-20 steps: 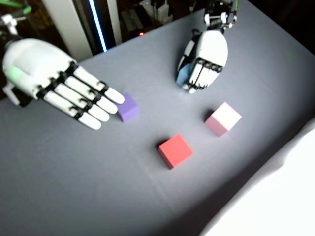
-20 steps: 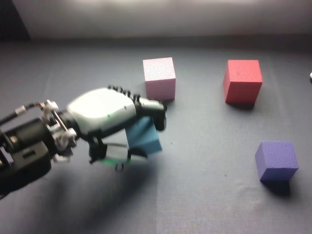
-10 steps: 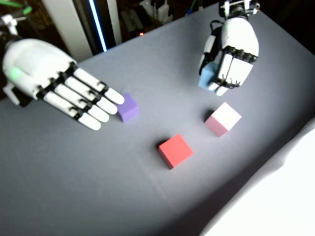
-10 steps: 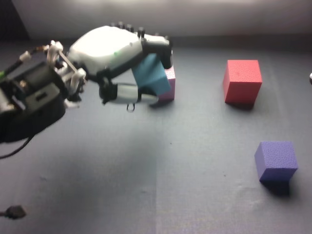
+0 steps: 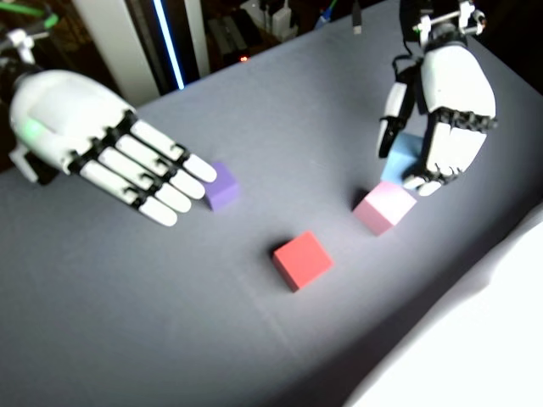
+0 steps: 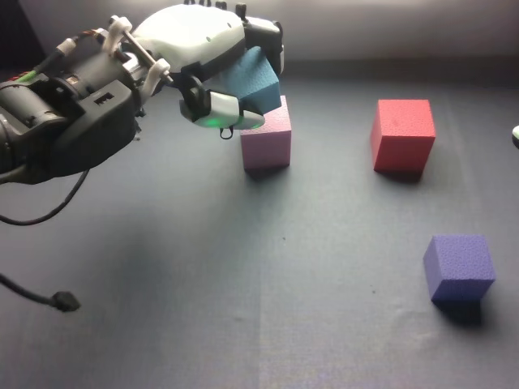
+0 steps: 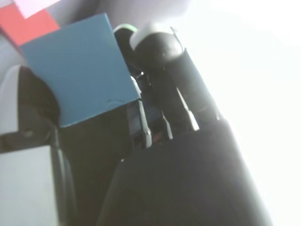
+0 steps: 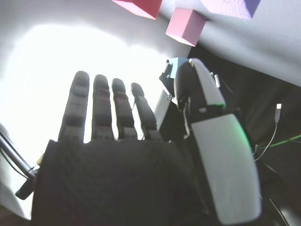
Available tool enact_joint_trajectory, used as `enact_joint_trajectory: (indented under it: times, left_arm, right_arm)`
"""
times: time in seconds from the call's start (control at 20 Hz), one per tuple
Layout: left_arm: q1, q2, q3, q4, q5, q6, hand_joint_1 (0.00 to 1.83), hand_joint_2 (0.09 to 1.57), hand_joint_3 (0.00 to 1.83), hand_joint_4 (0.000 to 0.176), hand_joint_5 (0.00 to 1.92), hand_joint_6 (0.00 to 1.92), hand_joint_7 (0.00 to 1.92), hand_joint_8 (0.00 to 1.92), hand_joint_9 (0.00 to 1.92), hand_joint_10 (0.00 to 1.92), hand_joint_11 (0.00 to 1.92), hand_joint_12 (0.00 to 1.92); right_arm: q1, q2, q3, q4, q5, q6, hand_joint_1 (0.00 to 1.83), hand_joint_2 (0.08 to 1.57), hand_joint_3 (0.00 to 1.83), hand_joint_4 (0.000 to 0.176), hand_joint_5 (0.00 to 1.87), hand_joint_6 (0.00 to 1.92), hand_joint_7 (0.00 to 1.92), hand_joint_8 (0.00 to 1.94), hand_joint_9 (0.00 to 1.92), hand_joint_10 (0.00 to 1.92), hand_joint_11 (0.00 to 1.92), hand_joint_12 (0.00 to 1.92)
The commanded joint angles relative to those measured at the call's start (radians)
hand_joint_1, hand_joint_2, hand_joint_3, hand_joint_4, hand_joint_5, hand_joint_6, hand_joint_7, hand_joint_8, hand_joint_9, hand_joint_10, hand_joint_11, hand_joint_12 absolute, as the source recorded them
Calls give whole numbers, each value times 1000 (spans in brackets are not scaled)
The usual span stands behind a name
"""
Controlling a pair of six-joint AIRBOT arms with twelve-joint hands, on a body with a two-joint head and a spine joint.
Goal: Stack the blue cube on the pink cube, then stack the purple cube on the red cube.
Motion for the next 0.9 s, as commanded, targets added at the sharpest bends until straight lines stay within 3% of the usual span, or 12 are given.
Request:
enact_joint_trajectory:
  times: [0.0, 0.1, 0.15, 0.25, 0.35, 0.4, 0.45, 0.6, 0.7, 0.75, 0.8, 0.85]
  left_arm:
    - [-18, 1, 11, -13, -91, 0, 1120, 1307, 0, 0, 715, 1441, 569, 1592, 490, 1501, 504, 1896]
    - [-22, -12, 32, -19, -70, 0, 1133, 1286, 0, 0, 756, 1377, 594, 1552, 568, 1374, 562, 1814]
    - [-24, -15, 36, -19, -66, 0, 1129, 1293, 1, 0, 744, 1415, 580, 1551, 528, 1338, 479, 1813]
    - [-31, -20, 41, -19, -60, 0, 1121, 1306, 1, 0, 728, 1406, 555, 1619, 480, 1406, 404, 1875]
    - [-31, -30, 52, -19, -51, 0, 1150, 1283, 0, 0, 716, 1274, 660, 1641, 593, 1537, 570, 1908]
    - [-29, -35, 55, -20, -48, 0, 1287, 1278, 0, 0, 650, 1306, 640, 1557, 660, 1640, 607, 1874]
    - [-28, -37, 56, -20, -47, 0, 1157, 1281, 0, 0, 675, 1394, 673, 1514, 635, 1413, 596, 1784]
    - [-23, -47, 57, -21, -46, 0, 1175, 1301, 1, 0, 544, 1360, 762, 1615, 909, 1624, 939, 1874]
    - [-19, -53, 59, -20, -42, 0, 1166, 1315, 1, 0, 488, 1450, 762, 1589, 860, 1586, 882, 1880]
    - [-16, -56, 60, -21, -41, -1, 1117, 1330, 2, 0, 487, 1545, 707, 1583, 666, 1515, 688, 1865]
    - [-11, -59, 62, -21, -39, -5, 1004, 1241, 0, 0, 323, 1128, 434, 1182, 489, 1388, 487, 1834]
    - [-7, -62, 64, -20, -39, -12, 939, 1215, 0, 0, 292, 956, 367, 949, 418, 1258, 389, 1787]
  right_arm:
    - [0, 2, 6, -11, 116, 6, 751, 1358, 0, 0, 4, 0, 0, 0, 0, 0, 1, 97]
    - [1, 1, 7, -12, 112, 7, 735, 1362, 2, 0, 0, 0, 0, 0, 0, 0, 0, 202]
    - [1, 0, 8, -12, 111, 7, 744, 1362, 0, 0, 1, 0, 0, 0, 0, 0, 0, 279]
    - [1, 0, 8, -12, 110, 8, 744, 1362, 0, 0, 13, 2, 0, 0, 0, 0, 0, 364]
    - [1, 0, 8, -12, 109, 9, 729, 1365, 2, 0, 9, 0, 0, 0, 0, 0, 0, 363]
    - [1, -1, 9, -12, 109, 9, 720, 1369, 1, 0, 1, 0, 0, 0, 0, 0, 0, 291]
    - [1, -1, 9, -12, 109, 9, 707, 1370, 0, 0, 0, 0, 0, 0, 0, 0, 0, 343]
    - [0, -1, 9, -12, 109, 9, 728, 1366, 0, 0, 3, 1, 0, 0, 0, 0, 0, 415]
    - [0, -1, 9, -12, 109, 9, 739, 1361, 0, 0, 10, 1, 0, 0, 0, 0, 0, 361]
    - [0, -1, 9, -12, 109, 9, 731, 1362, 0, 0, 2, 3, 0, 0, 0, 0, 0, 291]
    - [0, -2, 9, -12, 109, 9, 749, 1362, 0, 0, 3, 3, 0, 0, 0, 0, 0, 280]
    - [0, -2, 9, -12, 109, 9, 764, 1357, 0, 0, 12, 7, 0, 0, 0, 0, 0, 277]
